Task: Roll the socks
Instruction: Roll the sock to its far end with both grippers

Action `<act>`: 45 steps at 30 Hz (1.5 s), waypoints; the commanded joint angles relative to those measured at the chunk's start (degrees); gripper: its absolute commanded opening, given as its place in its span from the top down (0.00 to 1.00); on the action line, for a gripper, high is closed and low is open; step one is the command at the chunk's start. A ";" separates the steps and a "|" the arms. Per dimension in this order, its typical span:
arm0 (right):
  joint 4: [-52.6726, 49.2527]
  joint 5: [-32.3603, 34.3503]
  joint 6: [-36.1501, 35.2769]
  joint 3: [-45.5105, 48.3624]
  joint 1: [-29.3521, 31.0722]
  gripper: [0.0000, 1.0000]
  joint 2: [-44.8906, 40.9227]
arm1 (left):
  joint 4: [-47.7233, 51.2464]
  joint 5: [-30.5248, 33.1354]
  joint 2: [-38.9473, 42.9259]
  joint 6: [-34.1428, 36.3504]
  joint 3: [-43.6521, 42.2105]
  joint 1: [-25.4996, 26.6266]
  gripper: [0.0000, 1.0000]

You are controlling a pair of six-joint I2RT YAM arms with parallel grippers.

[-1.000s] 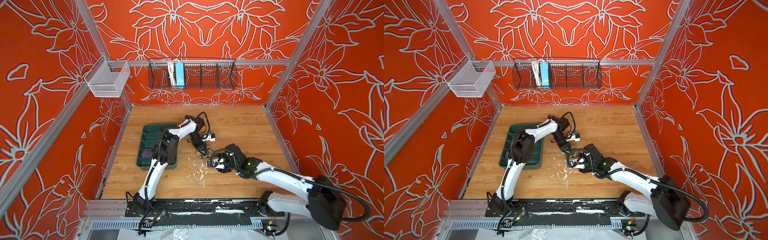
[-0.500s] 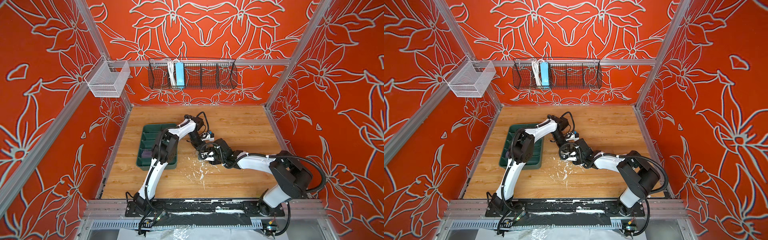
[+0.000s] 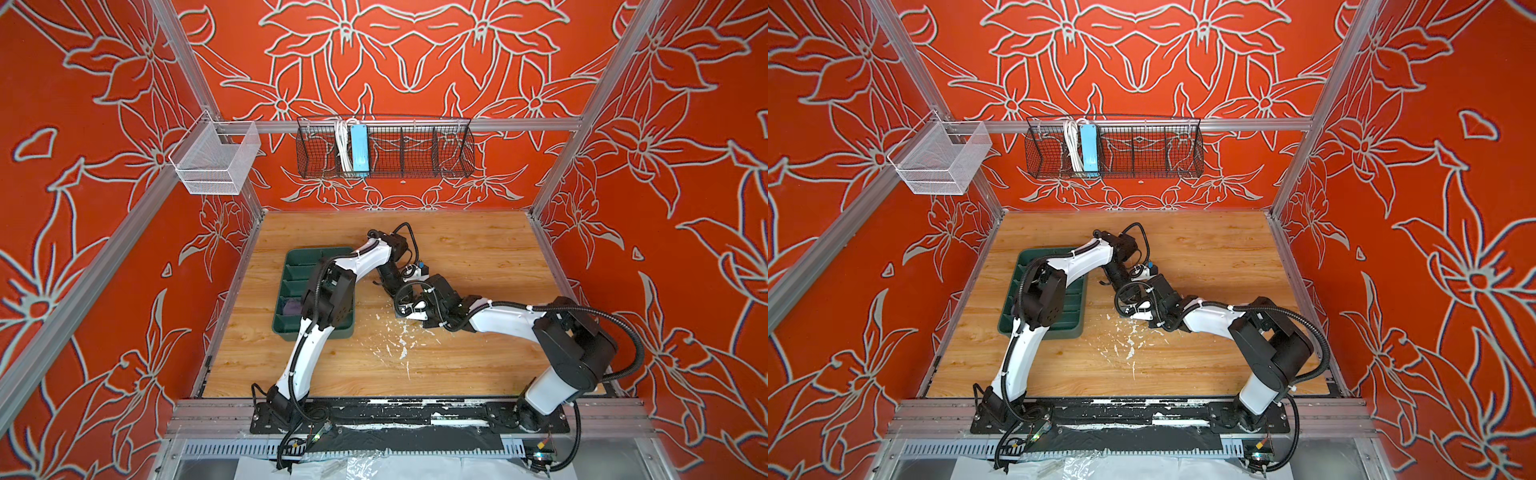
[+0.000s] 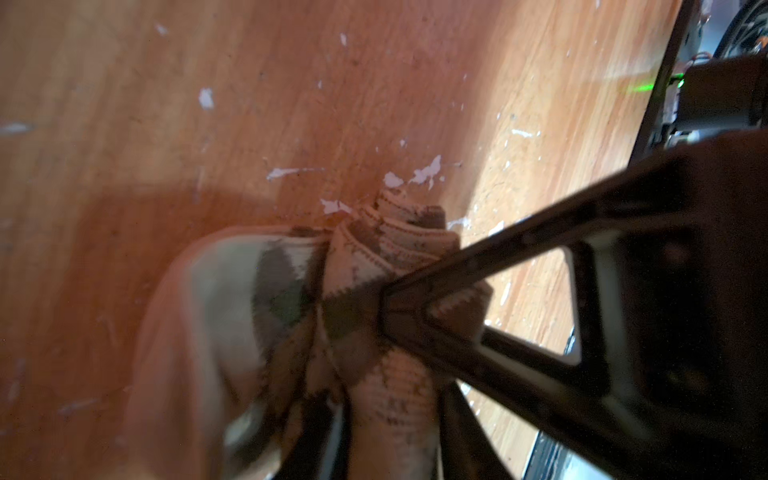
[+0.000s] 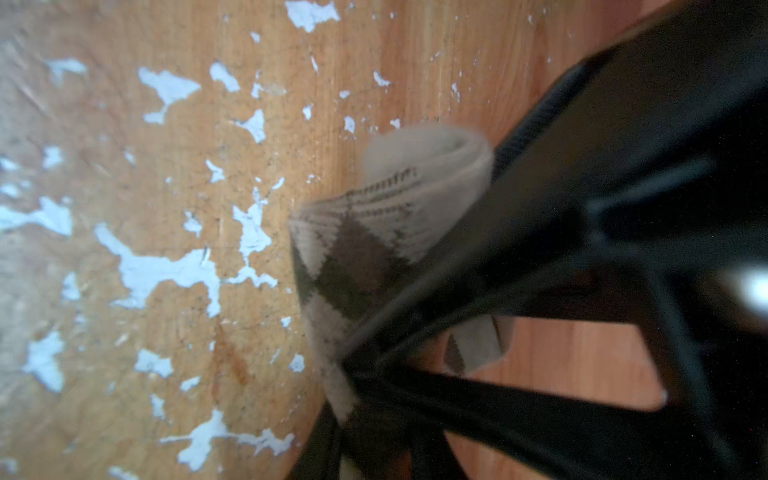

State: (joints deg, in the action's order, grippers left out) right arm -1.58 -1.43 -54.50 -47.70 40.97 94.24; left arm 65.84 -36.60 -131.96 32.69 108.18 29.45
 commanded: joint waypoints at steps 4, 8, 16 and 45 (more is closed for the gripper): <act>-17.57 -3.53 8.01 -3.02 -1.15 1.00 2.36 | -12.80 3.82 16.17 -4.57 -9.91 -0.06 0.52; -22.58 -7.49 8.70 -3.75 -1.29 1.00 1.93 | -24.67 11.49 28.19 -7.61 -19.47 -1.44 0.02; -37.43 -20.26 10.03 -10.28 -5.69 1.00 4.52 | -31.56 21.30 48.06 -7.53 -31.17 -2.71 0.03; -54.86 -33.96 4.44 -28.43 -13.38 0.89 20.81 | -61.60 45.49 32.12 10.96 -49.90 22.75 0.21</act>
State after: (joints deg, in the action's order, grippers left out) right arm -50.50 -33.82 -48.14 -77.19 27.53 112.46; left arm 9.69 5.89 -97.80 42.59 57.17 52.12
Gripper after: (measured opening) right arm 0.201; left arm 0.800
